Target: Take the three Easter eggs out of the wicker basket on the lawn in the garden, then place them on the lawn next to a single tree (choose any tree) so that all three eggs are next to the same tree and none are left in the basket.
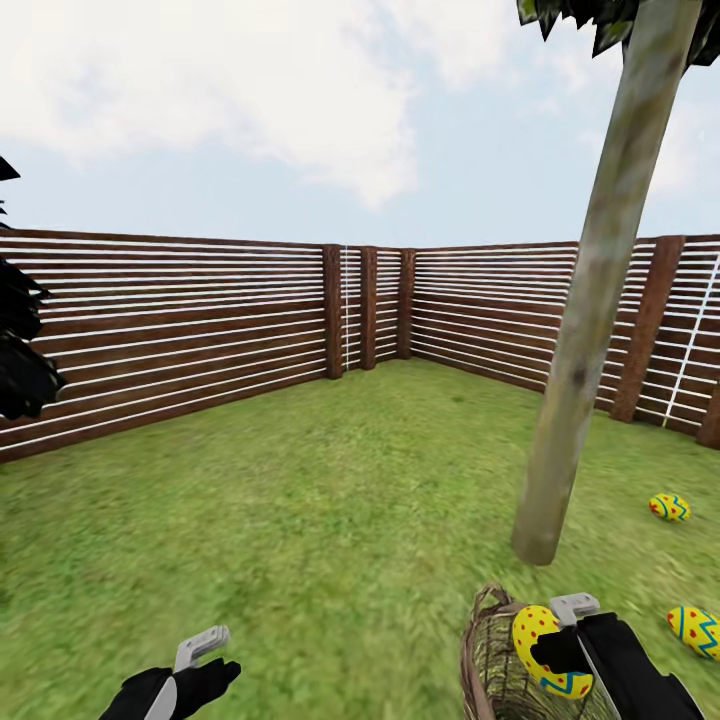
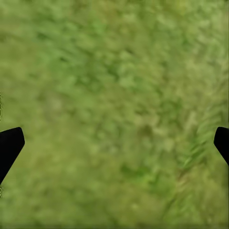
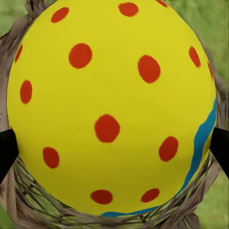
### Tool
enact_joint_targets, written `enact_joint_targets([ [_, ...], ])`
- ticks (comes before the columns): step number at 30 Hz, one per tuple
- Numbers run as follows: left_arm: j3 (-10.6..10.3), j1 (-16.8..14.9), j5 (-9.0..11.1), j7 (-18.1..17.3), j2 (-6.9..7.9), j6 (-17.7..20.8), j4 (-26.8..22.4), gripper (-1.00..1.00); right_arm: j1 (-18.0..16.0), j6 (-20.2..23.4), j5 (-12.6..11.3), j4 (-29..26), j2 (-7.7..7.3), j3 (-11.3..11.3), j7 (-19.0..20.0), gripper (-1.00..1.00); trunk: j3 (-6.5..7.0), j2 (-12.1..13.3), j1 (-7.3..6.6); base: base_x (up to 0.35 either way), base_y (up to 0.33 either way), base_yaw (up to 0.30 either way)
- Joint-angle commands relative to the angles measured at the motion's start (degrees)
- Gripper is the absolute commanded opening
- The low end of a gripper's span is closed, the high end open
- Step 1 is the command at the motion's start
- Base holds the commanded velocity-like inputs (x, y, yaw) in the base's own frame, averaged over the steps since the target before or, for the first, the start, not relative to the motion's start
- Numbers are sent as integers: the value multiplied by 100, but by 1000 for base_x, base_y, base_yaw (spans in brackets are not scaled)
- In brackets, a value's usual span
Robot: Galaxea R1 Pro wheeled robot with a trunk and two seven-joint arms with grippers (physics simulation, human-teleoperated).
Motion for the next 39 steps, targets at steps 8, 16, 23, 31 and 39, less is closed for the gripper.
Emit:
enact_joint_targets([
  [8,25,-3,15,-22,-3,38,-6,100,-3,18,60,-8,2,-20,50,-100,137,319,-177,0,0,0],
  [16,20,-6,17,-22,-3,38,23,100,-3,18,60,-8,2,-20,50,-100,281,640,-353,0,0,0],
  [23,24,-5,17,-22,-3,39,23,100,-3,-10,60,-10,-6,-26,57,-100,371,840,-463,0,0,0],
  [31,11,29,8,-58,-36,-188,21,100,-4,-134,-1,45,-27,-42,68,-100,407,921,-507,0,0,0],
  [39,22,29,21,-57,-73,-224,9,100,-3,-126,-1,45,-1,-38,50,-100,550,1242,-682,14,15,0],
])
